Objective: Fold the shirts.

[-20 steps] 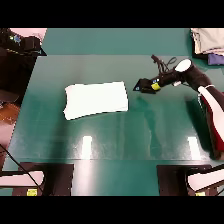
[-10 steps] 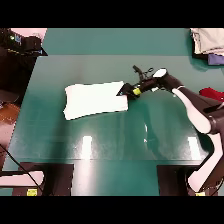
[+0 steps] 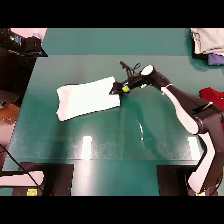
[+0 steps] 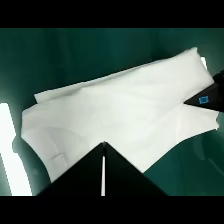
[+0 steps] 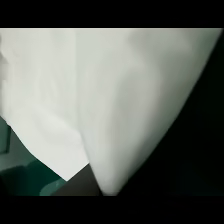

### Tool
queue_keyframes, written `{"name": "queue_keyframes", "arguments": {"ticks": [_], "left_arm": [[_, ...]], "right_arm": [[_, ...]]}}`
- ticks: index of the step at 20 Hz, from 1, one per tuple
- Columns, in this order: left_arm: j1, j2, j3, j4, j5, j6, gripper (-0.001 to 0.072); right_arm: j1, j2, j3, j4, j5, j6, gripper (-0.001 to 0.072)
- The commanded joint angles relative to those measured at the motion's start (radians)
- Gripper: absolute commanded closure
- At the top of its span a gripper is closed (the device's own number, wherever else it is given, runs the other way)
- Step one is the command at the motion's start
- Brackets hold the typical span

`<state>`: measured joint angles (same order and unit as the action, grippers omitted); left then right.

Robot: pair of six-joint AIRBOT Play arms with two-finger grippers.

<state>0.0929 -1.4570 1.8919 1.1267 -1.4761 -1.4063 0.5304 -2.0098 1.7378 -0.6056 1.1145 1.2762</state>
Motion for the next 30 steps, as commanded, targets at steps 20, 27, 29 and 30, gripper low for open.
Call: {"name": "queue_keyframes", "arguments": {"ticks": [20, 27, 29, 30], "left_arm": [[0.000, 0.000, -0.002, -0.111, -0.024, -0.011, 0.0684], [0.000, 0.000, -0.002, -0.110, -0.029, -0.007, 0.0684], [0.000, 0.000, -0.002, -0.110, -0.028, 0.000, 0.0684], [0.000, 0.000, -0.002, -0.110, -0.029, 0.001, 0.0684]], "right_arm": [[-1.112, 0.775, -0.447, -0.224, -0.151, 0.070, 0.0696], [-1.157, 0.777, -0.172, -0.229, 0.067, 0.071, 0.0696], [-1.157, 0.781, -0.108, -0.243, 0.137, 0.109, 0.0696], [-1.157, 0.797, -0.090, -0.270, 0.157, 0.129, 0.0696]]}}
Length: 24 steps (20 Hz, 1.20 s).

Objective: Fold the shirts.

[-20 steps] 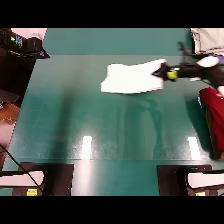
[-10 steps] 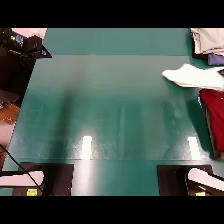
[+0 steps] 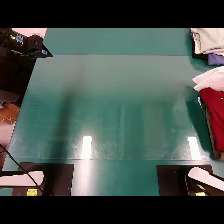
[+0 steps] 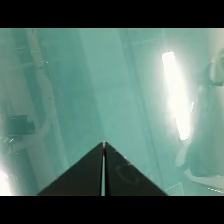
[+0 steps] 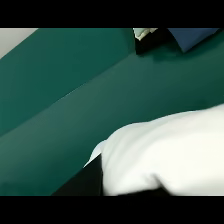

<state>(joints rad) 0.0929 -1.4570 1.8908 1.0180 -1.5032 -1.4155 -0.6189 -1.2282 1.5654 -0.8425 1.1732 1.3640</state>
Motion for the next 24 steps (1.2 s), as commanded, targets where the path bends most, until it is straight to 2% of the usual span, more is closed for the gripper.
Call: {"name": "queue_keyframes", "arguments": {"ticks": [1, 3, 6, 8, 12, 17, 18, 19, 20, 21, 24], "left_arm": [[0.000, 0.000, 0.000, -0.001, -0.002, 0.010, 0.0684], [0.000, 0.000, 0.000, -0.001, -0.002, 0.019, 0.0684], [0.000, 0.000, 0.000, -0.001, -0.003, 0.036, 0.0683], [0.000, 0.000, 0.000, -0.001, -0.006, 0.037, 0.0684], [0.000, 0.000, 0.000, -0.002, -0.035, 0.062, 0.0684], [0.000, 0.000, 0.000, -0.002, -0.050, 0.062, 0.0684], [0.000, 0.000, 0.000, -0.001, -0.050, 0.062, 0.0683], [0.000, 0.000, 0.000, -0.002, -0.050, 0.062, 0.0683], [0.000, 0.000, 0.000, -0.002, -0.050, 0.062, 0.0683], [0.000, 0.000, 0.000, -0.002, -0.050, 0.061, 0.0683], [0.000, 0.000, 0.000, -0.002, -0.046, 0.061, 0.0683]], "right_arm": [[-0.007, 0.036, 0.093, -0.083, 0.108, 0.059, 0.0696], [-0.007, 0.093, 0.095, -0.229, 0.135, 0.097, 0.0696], [-0.007, 0.142, 0.093, -0.499, 0.278, 0.116, 0.0696], [-0.014, 0.175, 0.043, -0.597, 0.303, 0.120, 0.0695], [-0.088, 0.264, -0.168, -0.680, 0.355, 0.121, 0.0694], [-0.284, 0.375, -0.392, -0.703, 0.348, 0.147, 0.0687], [-0.321, 0.391, -0.425, -0.704, 0.336, 0.146, 0.0570], [-0.354, 0.401, -0.449, -0.704, 0.322, 0.146, 0.0342], [-0.381, 0.405, -0.465, -0.705, 0.312, 0.146, 0.0169], [-0.406, 0.404, -0.474, -0.703, 0.311, 0.146, 0.0073], [-0.414, 0.403, -0.475, -0.633, 0.294, 0.146, 0.0082]]}}
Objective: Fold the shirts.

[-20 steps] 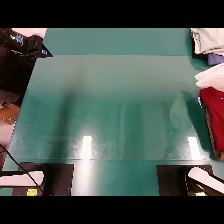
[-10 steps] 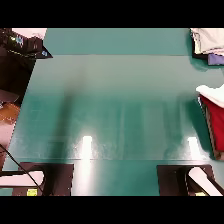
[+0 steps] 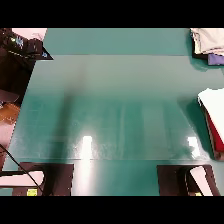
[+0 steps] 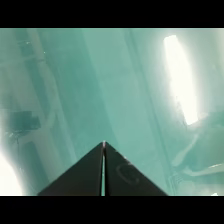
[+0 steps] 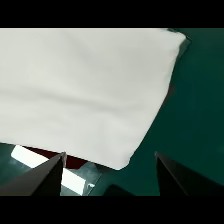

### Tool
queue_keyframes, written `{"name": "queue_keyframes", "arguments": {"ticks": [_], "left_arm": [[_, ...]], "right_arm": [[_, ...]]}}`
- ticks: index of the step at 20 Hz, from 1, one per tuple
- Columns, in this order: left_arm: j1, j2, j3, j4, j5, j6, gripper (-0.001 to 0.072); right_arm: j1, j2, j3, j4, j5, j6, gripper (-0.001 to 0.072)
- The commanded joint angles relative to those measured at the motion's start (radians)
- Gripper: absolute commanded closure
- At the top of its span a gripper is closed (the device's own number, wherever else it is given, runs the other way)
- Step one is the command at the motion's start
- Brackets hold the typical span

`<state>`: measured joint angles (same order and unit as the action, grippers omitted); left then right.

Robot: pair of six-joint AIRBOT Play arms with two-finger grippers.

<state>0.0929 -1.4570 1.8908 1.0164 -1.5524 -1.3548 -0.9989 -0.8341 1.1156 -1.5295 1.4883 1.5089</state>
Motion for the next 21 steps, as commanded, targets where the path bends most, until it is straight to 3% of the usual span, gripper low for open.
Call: {"name": "queue_keyframes", "arguments": {"ticks": [1, 5, 6, 9, 15, 21], "left_arm": [[0.000, 0.000, 0.000, 0.000, 0.013, 0.000, 0.0683], [0.000, 0.000, 0.000, -0.003, 0.024, 0.000, 0.0683], [0.000, 0.000, 0.000, -0.003, 0.032, 0.000, 0.0683], [0.000, 0.000, 0.000, -0.003, 0.069, 0.000, 0.0683], [0.000, 0.000, 0.000, -0.003, 0.125, 0.000, 0.0683], [0.000, 0.000, 0.000, -0.003, 0.132, 0.000, 0.0683]], "right_arm": [[-0.022, 0.009, -0.025, 0.115, -0.039, 0.001, 0.0083], [0.094, 0.009, -0.025, 0.372, -0.099, 0.001, 0.0092], [0.132, 0.009, -0.025, 0.414, -0.111, 0.001, 0.0162], [0.265, 0.009, -0.025, 0.458, -0.150, 0.001, 0.0671], [0.472, 0.009, -0.025, 0.457, -0.209, 0.001, 0.0693], [0.503, 0.009, -0.026, 0.457, -0.229, 0.001, 0.0693]]}}
